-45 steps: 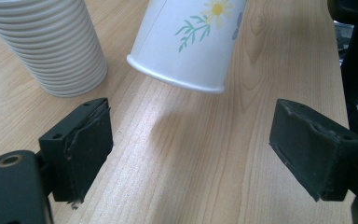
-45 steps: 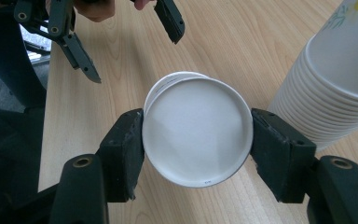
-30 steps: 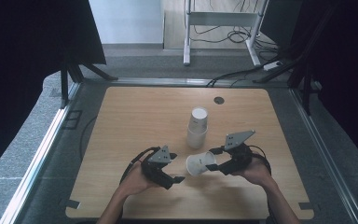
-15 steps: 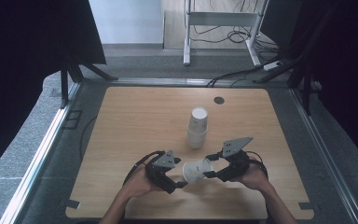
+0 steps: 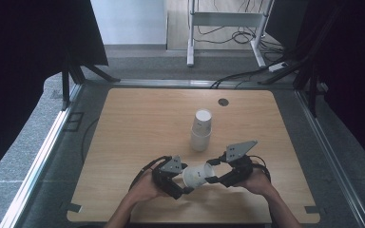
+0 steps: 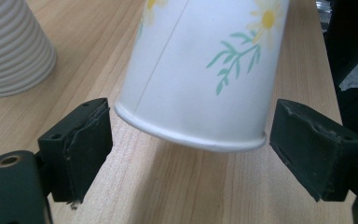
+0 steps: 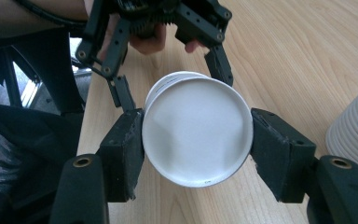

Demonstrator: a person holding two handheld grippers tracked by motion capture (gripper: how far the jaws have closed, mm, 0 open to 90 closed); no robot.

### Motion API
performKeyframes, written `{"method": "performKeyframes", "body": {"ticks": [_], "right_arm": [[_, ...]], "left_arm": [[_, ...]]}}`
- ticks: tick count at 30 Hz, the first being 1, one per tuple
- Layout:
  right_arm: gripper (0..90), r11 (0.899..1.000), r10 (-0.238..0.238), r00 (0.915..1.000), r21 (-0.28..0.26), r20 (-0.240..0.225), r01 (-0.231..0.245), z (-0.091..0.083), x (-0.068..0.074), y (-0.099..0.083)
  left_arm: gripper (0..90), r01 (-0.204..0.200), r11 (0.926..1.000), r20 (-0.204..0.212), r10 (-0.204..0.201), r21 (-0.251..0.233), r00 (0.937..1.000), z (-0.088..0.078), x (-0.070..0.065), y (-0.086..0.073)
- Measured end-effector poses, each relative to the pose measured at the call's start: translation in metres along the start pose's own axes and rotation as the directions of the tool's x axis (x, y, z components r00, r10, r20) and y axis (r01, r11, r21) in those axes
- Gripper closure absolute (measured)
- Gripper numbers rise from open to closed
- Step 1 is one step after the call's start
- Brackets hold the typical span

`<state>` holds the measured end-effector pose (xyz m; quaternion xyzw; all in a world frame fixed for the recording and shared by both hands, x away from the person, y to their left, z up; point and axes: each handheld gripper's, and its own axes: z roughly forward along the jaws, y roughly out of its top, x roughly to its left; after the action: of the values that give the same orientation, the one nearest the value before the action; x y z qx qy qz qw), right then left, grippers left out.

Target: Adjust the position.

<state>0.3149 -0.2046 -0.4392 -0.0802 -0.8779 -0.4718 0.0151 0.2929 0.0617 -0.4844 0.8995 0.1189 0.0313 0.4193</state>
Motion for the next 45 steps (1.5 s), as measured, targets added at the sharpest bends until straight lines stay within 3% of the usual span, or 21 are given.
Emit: {"method": "performKeyframes", "body": {"ticks": [18,34,43,45], "right_arm": [[37.6,1.0,-0.007,0.9998,0.0,-0.016,0.007,0.0032,0.0015,0.002],[37.6,1.0,-0.005,0.9998,-0.004,-0.021,0.005,0.0009,0.0,0.0013],[36.8,1.0,0.006,0.9996,0.011,-0.028,-0.005,0.0016,-0.0011,0.002],[33.1,1.0,0.016,0.9997,0.009,-0.02,-0.016,0.0021,-0.0009,0.0033]], "left_arm": [[14.9,-0.018,0.9998,-0.005,0.018,0.001,0.9998,0.0077,-0.0041,0.0016],[31.1,-0.015,0.9998,-0.019,0.014,-0.01,0.9997,0.0046,-0.0049,0.0018],[34.8,-0.02,0.9993,-0.024,0.021,0.032,0.9995,0.0005,-0.0049,0.0059],[34.8,-0.024,0.999,-0.021,0.025,0.037,0.9995,-0.001,-0.0049,0.0077]]}}
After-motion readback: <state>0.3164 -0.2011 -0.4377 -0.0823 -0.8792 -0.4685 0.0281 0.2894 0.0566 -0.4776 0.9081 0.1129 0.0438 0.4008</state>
